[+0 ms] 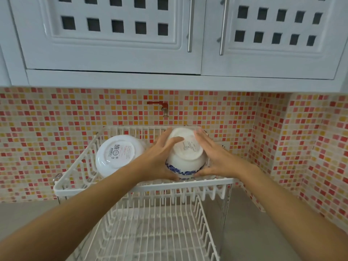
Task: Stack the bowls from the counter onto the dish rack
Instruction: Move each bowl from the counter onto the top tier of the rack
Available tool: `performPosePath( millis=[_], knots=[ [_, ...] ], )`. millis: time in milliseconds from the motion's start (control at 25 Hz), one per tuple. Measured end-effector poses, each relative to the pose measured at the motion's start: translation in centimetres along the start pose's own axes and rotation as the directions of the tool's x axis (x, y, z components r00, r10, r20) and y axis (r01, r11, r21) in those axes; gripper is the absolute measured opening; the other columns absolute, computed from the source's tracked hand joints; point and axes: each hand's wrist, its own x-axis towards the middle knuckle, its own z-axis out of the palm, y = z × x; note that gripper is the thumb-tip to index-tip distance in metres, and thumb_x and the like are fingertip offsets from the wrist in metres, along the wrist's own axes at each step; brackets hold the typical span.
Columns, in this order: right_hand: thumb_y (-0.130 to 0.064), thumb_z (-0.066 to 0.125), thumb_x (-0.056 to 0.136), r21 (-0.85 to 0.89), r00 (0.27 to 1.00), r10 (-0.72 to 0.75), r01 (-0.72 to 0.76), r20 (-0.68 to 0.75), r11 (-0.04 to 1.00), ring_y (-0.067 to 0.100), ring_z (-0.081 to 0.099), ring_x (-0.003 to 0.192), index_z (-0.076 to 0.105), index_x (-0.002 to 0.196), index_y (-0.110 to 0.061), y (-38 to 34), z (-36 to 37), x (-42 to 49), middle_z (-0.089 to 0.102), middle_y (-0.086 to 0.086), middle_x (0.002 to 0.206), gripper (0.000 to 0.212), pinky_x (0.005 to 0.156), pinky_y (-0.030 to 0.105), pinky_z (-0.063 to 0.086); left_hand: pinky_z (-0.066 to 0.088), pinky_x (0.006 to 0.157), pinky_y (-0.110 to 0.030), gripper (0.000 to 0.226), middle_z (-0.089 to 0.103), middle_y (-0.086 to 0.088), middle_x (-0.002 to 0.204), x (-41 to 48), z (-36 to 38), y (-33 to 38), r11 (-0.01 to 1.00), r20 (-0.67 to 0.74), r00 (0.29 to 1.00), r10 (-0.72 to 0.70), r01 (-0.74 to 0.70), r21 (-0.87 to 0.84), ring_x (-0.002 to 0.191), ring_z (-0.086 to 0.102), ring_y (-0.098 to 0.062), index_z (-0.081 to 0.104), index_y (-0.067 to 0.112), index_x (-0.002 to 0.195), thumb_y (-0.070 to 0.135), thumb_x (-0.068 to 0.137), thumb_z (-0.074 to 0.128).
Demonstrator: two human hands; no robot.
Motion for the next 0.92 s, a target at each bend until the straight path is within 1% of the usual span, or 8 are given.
performPosePath(
  millis=[40,120,200,320,400,560,760,920],
  knots=[
    [-0.054,0.072,0.07,-0.01,1.0,-0.004,0.004,0.006,1.0,0.007,-0.02,0.143,-0.027,0.144,-0.025,0.1,0.1,0.0,-0.034,-0.01,0.152,0.127,0.121,0.035,0.007,0.026,0.116,-0.049,0.112,-0.016,0.003,0.158,0.1,0.3,-0.1,0.999,0.009,1.0,-0.003,0.003,0.032,0.147,0.008,-0.029,0.011,0.038,0.145,0.051,0.059,0.081],
    [-0.057,0.072,0.068,-0.024,1.0,0.006,-0.006,0.003,1.0,0.008,-0.018,0.144,-0.028,0.143,-0.024,0.1,0.1,0.1,-0.032,-0.008,0.153,0.13,0.121,0.036,0.008,0.026,0.116,-0.05,0.115,-0.019,-0.001,0.158,0.2,0.7,-0.3,0.996,0.021,1.0,-0.01,0.008,0.093,0.147,0.006,-0.032,0.005,0.038,0.147,0.054,0.061,0.079],
    [-0.058,0.074,0.065,-0.026,1.0,0.021,-0.021,-0.005,0.999,0.01,-0.012,0.145,-0.029,0.143,-0.024,-0.1,0.0,0.1,-0.03,-0.008,0.154,0.133,0.121,0.036,0.011,0.027,0.116,-0.05,0.116,-0.022,-0.004,0.157,0.1,0.9,-0.6,0.992,0.021,1.0,-0.002,-0.001,0.124,0.147,0.007,-0.033,0.002,0.035,0.149,0.055,0.063,0.077],
    [-0.055,0.076,0.065,-0.059,1.0,0.011,-0.012,-0.016,0.998,0.013,-0.002,0.147,-0.028,0.144,-0.022,-0.4,0.0,0.1,-0.026,-0.006,0.156,0.135,0.119,0.036,0.019,0.027,0.116,-0.05,0.115,-0.023,-0.005,0.157,0.0,1.3,-1.2,0.992,0.027,1.0,0.003,-0.006,0.126,0.147,0.007,-0.034,0.001,0.036,0.149,0.054,0.064,0.077],
    [-0.052,0.077,0.065,-0.07,1.0,0.008,-0.009,-0.024,0.998,0.014,0.002,0.147,-0.024,0.146,-0.02,-0.7,-0.1,0.0,-0.022,-0.005,0.157,0.133,0.119,0.033,0.019,0.026,0.116,-0.049,0.115,-0.022,-0.005,0.157,-0.1,1.4,-1.4,0.992,0.02,1.0,0.007,-0.01,0.128,0.147,0.005,-0.034,0.0,0.036,0.149,0.054,0.065,0.077],
    [-0.05,0.079,0.064,-0.052,0.999,0.009,-0.011,-0.042,0.999,0.013,0.002,0.147,-0.016,0.149,-0.02,-0.9,-0.3,-0.3,-0.015,-0.004,0.159,0.13,0.117,0.029,0.015,0.025,0.117,-0.049,0.114,-0.025,-0.006,0.157,-0.3,1.4,-1.2,0.989,0.017,1.0,0.009,-0.012,0.147,0.148,0.002,-0.034,-0.001,0.035,0.15,0.051,0.068,0.076],
    [-0.051,0.079,0.064,-0.045,0.998,0.027,-0.03,-0.06,0.999,0.013,0.004,0.147,-0.014,0.149,-0.024,-1.1,-0.3,-0.1,-0.013,-0.007,0.159,0.129,0.115,0.034,0.021,0.028,0.115,-0.051,0.116,-0.026,-0.009,0.156,0.0,1.4,-1.1,0.989,0.027,0.999,-0.022,0.018,0.145,0.147,0.003,-0.036,-0.002,0.034,0.15,0.047,0.067,0.078],
    [-0.05,0.08,0.064,-0.032,0.997,0.028,-0.03,-0.065,0.999,0.012,0.001,0.147,-0.014,0.149,-0.028,-1.2,-0.1,-0.2,-0.015,-0.01,0.159,0.128,0.117,0.038,0.024,0.024,0.117,-0.051,0.115,-0.027,-0.009,0.156,-0.1,1.2,-1.0,0.995,0.038,0.999,-0.031,0.027,0.098,0.148,-0.002,-0.035,-0.001,0.036,0.149,0.045,0.067,0.079]
  ],
)
